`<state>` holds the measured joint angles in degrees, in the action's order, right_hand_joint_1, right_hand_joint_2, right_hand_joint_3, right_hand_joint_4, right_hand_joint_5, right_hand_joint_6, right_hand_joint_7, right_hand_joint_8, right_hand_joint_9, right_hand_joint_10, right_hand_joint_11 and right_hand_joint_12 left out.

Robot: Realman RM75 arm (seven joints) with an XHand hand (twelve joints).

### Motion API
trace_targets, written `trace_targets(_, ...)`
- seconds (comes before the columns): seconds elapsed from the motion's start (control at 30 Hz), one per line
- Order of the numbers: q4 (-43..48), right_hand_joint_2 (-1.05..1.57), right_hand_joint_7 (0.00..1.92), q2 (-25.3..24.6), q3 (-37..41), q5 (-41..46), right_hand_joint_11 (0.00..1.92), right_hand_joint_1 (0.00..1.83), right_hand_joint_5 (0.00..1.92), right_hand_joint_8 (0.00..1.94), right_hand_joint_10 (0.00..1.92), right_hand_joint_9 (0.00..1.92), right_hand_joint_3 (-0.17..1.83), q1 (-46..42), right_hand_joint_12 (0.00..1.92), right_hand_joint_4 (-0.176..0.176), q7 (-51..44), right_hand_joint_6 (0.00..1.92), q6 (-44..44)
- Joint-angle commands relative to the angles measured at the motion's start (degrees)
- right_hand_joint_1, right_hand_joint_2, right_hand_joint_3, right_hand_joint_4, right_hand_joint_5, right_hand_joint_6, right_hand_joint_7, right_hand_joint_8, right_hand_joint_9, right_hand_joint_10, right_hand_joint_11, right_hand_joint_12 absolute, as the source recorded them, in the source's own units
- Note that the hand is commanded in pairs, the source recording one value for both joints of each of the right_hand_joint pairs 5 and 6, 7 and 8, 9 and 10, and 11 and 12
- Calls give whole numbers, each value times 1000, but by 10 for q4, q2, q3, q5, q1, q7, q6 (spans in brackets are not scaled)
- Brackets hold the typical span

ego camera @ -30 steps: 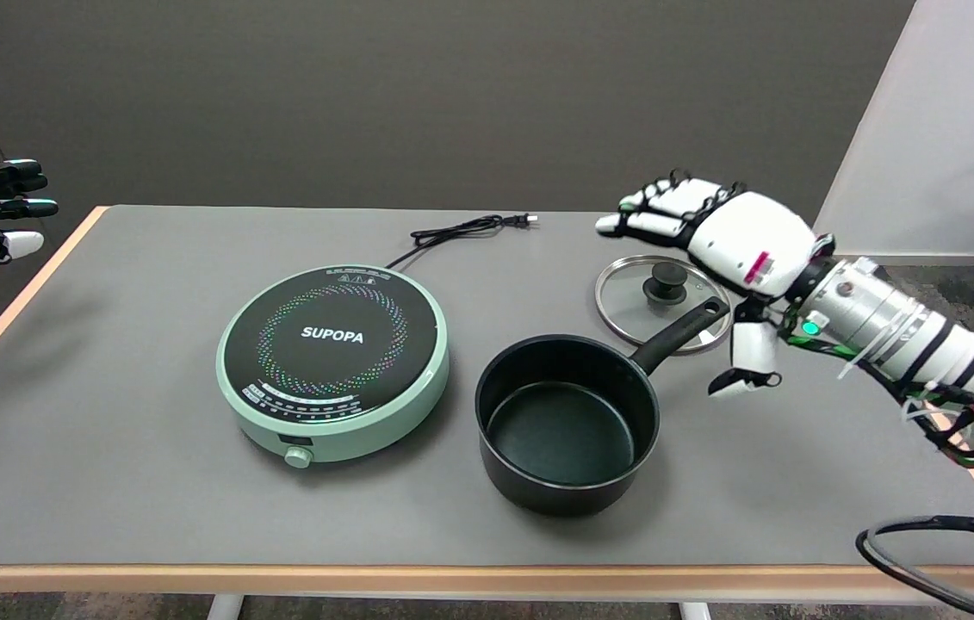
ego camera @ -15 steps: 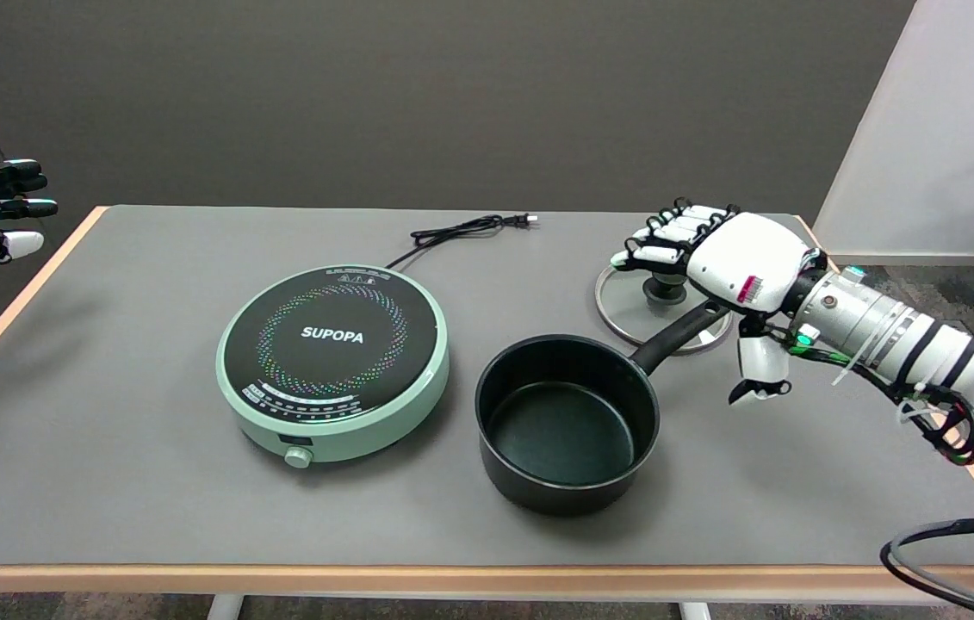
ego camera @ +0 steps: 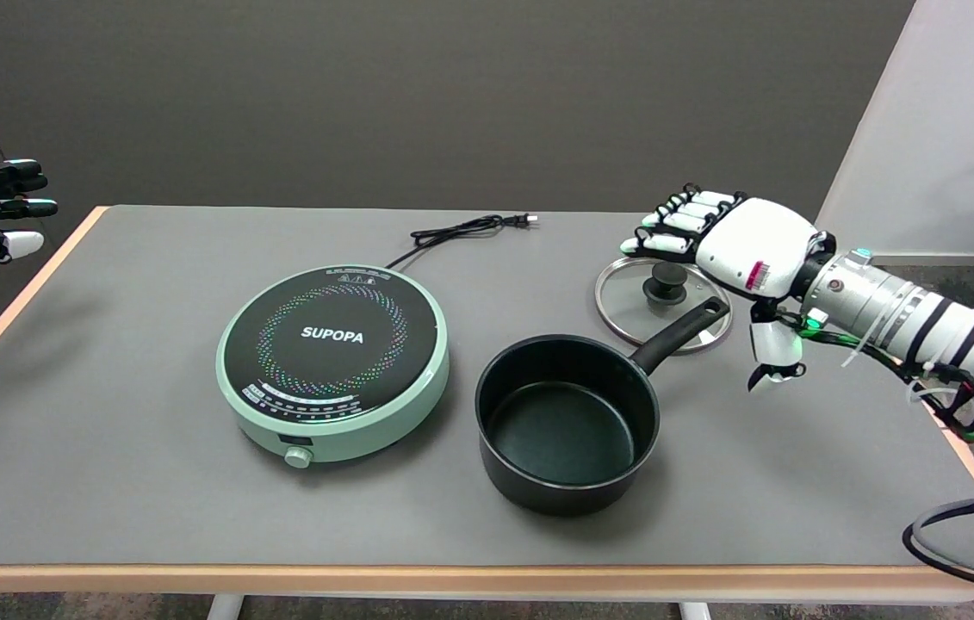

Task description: Pick up the soup pot.

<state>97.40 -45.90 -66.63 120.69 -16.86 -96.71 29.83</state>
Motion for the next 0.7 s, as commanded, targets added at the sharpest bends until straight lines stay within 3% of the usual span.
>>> trace_targets(0.03, -54, -617, 256, 63, -105, 5, 256, 1121, 256, 256, 256, 256, 837, 53, 256, 176, -4, 256, -16)
trace_targets(0.33, -76, -610, 249, 64, -164, 28, 249, 1103, 249, 249, 249, 249, 804, 76, 249, 176, -4, 249, -71)
trace_targets(0.7, -92, -708, 147, 34, -176, 53, 147, 1082, 147, 147, 147, 147, 980, 75, 147, 176, -4, 147, -97)
